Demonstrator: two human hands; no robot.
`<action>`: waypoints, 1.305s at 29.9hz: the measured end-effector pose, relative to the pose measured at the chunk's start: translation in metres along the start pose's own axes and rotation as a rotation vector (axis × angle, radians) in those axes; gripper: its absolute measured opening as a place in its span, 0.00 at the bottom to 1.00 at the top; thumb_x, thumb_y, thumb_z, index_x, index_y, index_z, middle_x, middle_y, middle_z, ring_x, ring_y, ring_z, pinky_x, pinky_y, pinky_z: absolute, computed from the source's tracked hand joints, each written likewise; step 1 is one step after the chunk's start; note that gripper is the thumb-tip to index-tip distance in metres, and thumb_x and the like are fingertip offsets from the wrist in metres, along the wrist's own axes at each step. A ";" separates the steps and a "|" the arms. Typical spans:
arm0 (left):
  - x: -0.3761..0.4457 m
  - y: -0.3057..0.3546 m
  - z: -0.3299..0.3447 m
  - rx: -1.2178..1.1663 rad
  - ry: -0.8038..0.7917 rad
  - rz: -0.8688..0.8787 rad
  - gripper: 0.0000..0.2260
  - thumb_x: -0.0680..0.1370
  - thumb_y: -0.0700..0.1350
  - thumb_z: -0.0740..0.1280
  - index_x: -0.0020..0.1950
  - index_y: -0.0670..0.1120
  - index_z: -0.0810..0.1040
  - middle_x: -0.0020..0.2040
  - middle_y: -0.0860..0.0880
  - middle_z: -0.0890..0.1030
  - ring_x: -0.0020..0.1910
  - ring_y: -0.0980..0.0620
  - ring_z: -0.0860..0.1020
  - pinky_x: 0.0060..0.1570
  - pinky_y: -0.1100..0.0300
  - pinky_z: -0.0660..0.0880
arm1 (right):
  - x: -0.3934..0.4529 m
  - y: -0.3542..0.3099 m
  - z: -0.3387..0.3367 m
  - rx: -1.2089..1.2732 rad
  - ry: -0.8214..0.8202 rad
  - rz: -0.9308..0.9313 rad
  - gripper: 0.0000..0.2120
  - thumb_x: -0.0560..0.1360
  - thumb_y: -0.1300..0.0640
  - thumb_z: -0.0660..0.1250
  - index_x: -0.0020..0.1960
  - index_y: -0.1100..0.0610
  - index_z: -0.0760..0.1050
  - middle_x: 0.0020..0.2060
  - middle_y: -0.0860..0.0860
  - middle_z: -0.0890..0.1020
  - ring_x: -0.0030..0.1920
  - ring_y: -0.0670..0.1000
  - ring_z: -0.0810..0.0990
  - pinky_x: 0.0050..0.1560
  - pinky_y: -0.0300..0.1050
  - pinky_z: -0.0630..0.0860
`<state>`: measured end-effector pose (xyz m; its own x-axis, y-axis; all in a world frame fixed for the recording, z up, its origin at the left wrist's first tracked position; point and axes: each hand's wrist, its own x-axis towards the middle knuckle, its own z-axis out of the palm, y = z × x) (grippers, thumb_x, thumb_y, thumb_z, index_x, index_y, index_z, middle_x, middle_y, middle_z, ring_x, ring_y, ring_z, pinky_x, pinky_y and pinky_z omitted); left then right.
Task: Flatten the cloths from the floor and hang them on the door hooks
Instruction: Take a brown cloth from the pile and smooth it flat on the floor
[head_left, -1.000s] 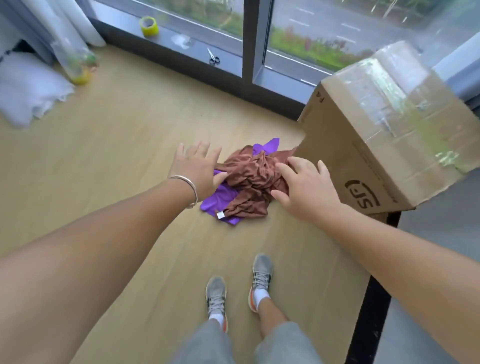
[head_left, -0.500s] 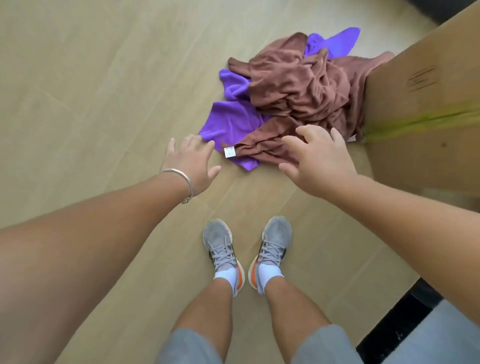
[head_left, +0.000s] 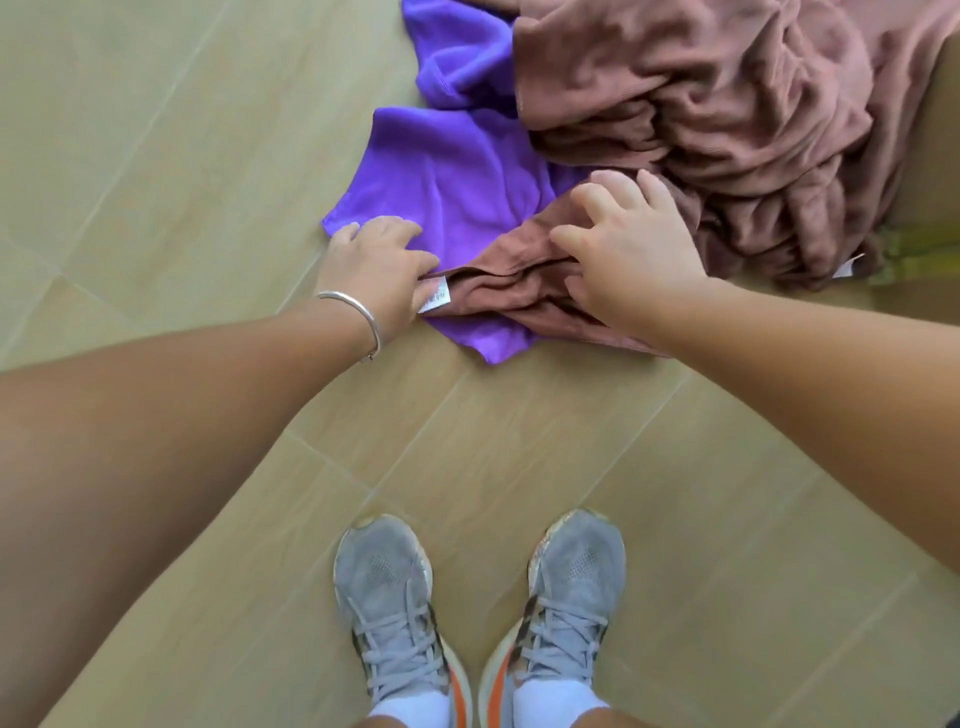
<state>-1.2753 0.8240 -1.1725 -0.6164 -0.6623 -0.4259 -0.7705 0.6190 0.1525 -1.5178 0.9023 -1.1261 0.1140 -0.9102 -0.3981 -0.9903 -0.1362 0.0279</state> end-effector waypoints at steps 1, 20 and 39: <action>0.003 -0.002 0.001 -0.006 0.015 0.026 0.13 0.78 0.52 0.64 0.59 0.51 0.81 0.67 0.47 0.72 0.68 0.47 0.66 0.63 0.48 0.62 | 0.005 0.000 0.003 -0.017 0.011 -0.007 0.15 0.73 0.54 0.64 0.58 0.54 0.79 0.63 0.58 0.71 0.70 0.60 0.62 0.71 0.60 0.53; -0.108 -0.049 -0.306 -0.030 0.246 -0.032 0.15 0.83 0.50 0.55 0.56 0.49 0.80 0.52 0.49 0.81 0.57 0.47 0.74 0.61 0.55 0.63 | -0.023 -0.008 -0.299 0.097 0.197 -0.022 0.06 0.73 0.67 0.56 0.47 0.59 0.65 0.35 0.57 0.79 0.34 0.60 0.74 0.47 0.52 0.65; -0.327 -0.261 -0.565 0.029 0.602 -0.419 0.09 0.80 0.47 0.63 0.50 0.49 0.83 0.44 0.46 0.83 0.49 0.42 0.77 0.57 0.51 0.67 | 0.075 -0.212 -0.619 0.013 0.400 -0.297 0.08 0.78 0.59 0.57 0.53 0.53 0.73 0.44 0.50 0.79 0.52 0.55 0.75 0.61 0.49 0.62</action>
<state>-0.9647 0.6405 -0.5687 -0.2597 -0.9580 0.1215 -0.9617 0.2679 0.0570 -1.2501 0.6213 -0.5944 0.4108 -0.9117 -0.0045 -0.9108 -0.4102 -0.0462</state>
